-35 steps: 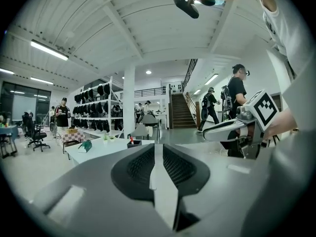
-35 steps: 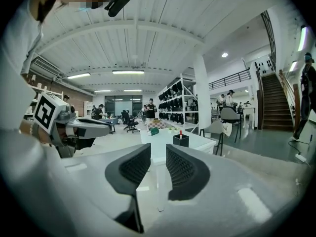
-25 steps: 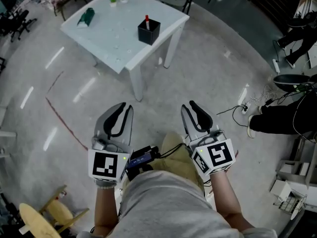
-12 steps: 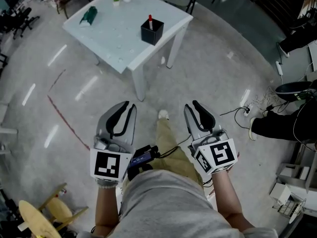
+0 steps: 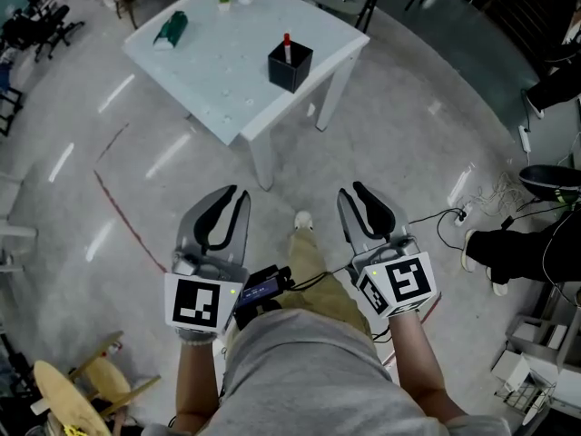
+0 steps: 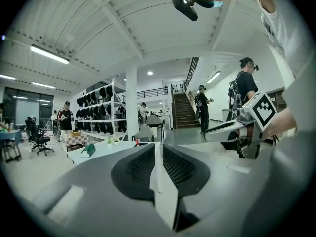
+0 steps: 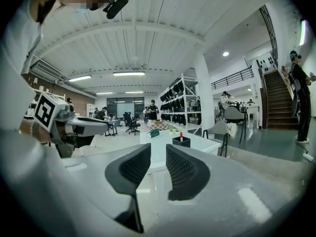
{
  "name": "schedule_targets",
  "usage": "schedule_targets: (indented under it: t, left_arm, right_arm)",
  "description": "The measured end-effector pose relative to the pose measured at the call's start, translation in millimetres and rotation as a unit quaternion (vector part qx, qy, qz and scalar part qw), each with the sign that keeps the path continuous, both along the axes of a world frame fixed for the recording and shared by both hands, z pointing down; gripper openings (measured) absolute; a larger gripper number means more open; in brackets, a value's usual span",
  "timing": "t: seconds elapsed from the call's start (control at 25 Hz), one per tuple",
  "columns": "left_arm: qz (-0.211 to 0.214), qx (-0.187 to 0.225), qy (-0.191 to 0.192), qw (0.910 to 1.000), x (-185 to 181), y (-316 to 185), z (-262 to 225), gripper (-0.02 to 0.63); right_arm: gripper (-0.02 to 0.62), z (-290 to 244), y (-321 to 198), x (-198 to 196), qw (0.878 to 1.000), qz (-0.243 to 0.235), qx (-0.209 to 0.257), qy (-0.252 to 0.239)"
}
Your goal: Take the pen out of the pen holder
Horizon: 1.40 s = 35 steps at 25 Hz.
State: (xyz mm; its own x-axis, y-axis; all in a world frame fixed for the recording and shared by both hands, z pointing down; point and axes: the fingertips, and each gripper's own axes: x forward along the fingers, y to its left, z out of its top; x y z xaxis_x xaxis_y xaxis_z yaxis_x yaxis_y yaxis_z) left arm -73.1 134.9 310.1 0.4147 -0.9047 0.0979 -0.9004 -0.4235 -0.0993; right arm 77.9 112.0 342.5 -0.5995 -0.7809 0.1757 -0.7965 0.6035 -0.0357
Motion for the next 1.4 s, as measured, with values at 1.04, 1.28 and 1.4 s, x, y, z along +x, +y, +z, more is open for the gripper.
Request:
schedule_targets:
  t: [1.04, 1.28, 1.4]
  left_arm:
    - [-0.051, -0.020, -0.007, 0.9985, 8, -159, 3, 0.055]
    - [-0.066, -0.026, -0.002, 0.9975, 10, -199, 3, 0.058]
    - [-0.072, -0.029, -0.003, 0.9970, 13, -213, 3, 0.060]
  right_arm:
    - [0.091, 7, -181, -1, 0.998, -0.063, -0.016, -0.007]
    - [0.091, 5, -223, -4, 0.996, -0.083, -0.021, -0.001]
    - [0.091, 6, -239, -3, 0.995, -0.092, -0.024, -0.003]
